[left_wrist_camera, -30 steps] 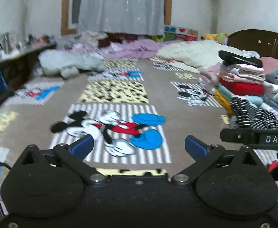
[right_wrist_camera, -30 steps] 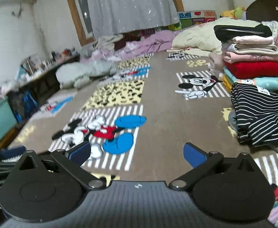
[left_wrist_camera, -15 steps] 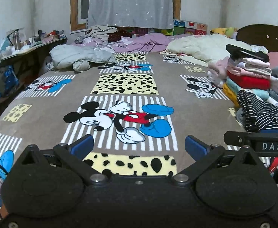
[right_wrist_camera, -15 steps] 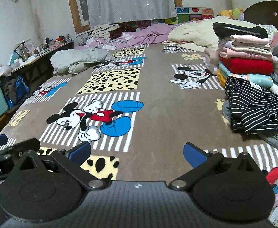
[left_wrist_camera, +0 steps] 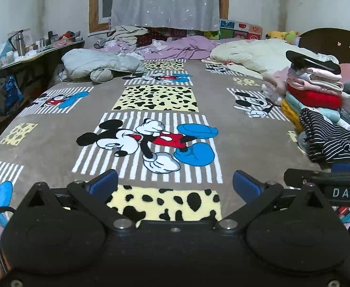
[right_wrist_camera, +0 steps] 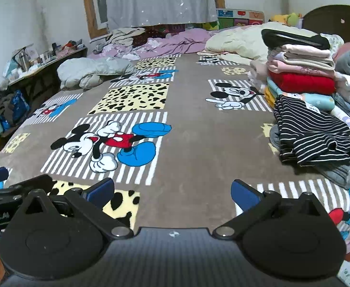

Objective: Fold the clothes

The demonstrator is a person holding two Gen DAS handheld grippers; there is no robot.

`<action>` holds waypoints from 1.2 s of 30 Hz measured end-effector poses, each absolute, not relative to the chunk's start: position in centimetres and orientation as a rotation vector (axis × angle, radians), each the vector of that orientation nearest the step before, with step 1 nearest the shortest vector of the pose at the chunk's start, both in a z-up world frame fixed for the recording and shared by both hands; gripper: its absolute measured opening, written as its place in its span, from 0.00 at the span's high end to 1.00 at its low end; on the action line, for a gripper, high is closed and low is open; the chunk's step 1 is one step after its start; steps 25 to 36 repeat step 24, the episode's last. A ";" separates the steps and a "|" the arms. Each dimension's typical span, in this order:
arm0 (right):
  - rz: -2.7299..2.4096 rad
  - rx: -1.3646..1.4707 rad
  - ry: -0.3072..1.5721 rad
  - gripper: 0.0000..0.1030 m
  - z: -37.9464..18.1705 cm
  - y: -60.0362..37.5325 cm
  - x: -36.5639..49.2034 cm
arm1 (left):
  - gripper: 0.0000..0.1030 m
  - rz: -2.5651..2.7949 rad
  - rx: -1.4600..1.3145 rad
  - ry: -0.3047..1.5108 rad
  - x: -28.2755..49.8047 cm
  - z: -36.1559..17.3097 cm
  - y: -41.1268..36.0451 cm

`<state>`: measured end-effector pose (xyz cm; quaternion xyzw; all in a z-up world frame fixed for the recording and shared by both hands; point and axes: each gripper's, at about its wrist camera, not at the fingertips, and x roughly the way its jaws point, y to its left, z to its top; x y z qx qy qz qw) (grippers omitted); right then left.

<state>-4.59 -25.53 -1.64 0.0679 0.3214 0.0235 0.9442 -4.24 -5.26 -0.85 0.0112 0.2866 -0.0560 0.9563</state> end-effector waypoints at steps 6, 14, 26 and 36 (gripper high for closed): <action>0.053 0.122 0.680 0.00 -2.2 -24.8 -4.1 | 0.00 -0.103 0.027 0.589 -4.2 -1.5 -5.0; 0.063 0.108 0.698 0.00 -2.8 -24.0 -3.7 | 0.00 -0.099 0.018 0.595 -4.5 -1.8 -4.6; 0.062 0.102 0.701 0.00 -2.8 -23.7 -3.8 | 0.00 -0.130 -0.008 0.607 -4.6 -2.1 -4.1; 0.062 0.102 0.701 0.00 -2.8 -23.7 -3.8 | 0.00 -0.130 -0.008 0.607 -4.6 -2.1 -4.1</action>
